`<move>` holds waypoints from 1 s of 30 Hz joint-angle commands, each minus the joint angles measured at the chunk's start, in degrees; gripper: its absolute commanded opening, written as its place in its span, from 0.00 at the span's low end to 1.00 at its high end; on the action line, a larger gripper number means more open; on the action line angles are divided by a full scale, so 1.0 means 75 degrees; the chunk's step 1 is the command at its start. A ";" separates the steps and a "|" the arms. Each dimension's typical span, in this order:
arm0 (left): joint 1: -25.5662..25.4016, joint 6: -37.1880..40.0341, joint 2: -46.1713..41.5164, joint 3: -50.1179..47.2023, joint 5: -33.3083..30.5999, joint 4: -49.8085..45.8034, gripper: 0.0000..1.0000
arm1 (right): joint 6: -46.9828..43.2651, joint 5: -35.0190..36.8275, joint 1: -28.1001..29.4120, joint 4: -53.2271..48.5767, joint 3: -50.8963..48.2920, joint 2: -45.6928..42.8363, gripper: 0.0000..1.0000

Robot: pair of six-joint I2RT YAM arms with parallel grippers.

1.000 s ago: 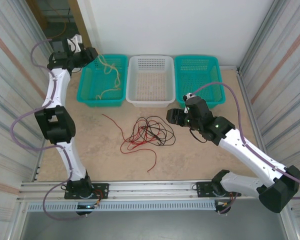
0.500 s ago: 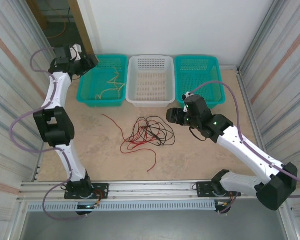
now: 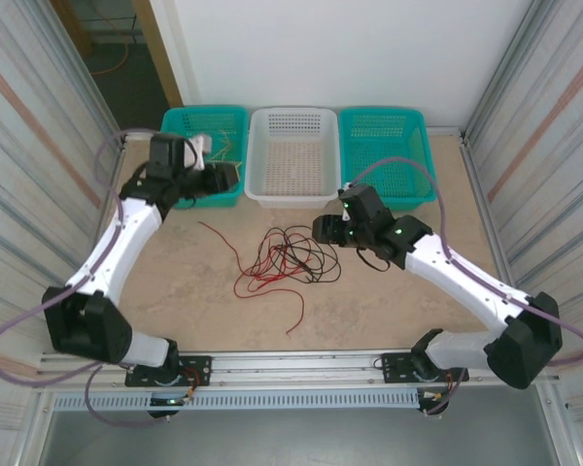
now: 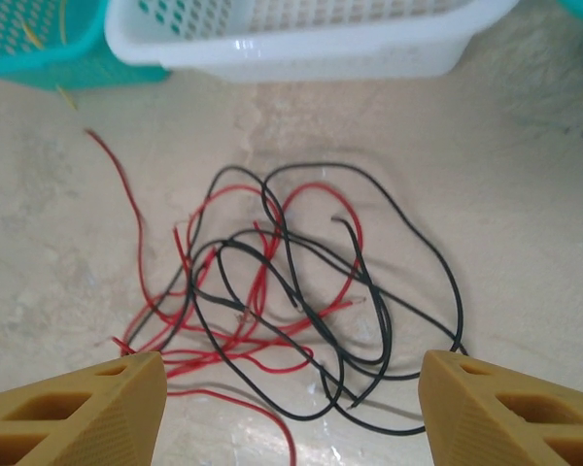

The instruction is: Untangle the cables

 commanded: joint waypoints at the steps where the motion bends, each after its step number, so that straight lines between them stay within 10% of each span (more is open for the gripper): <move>1: -0.0362 0.0187 -0.0842 -0.0948 0.0018 -0.0333 0.51 | -0.0042 -0.0121 0.0253 -0.0148 0.0252 0.0446 0.68; 16: -0.1212 -0.0979 -0.2095 -0.3744 0.0010 -0.0297 0.49 | 0.1291 -0.0432 0.1604 0.1235 0.0527 0.2210 0.58; 30: -0.1215 -0.1067 -0.2247 -0.3757 0.0088 -0.0281 0.47 | 0.2319 -0.0675 0.1398 0.2405 0.0799 0.3854 0.28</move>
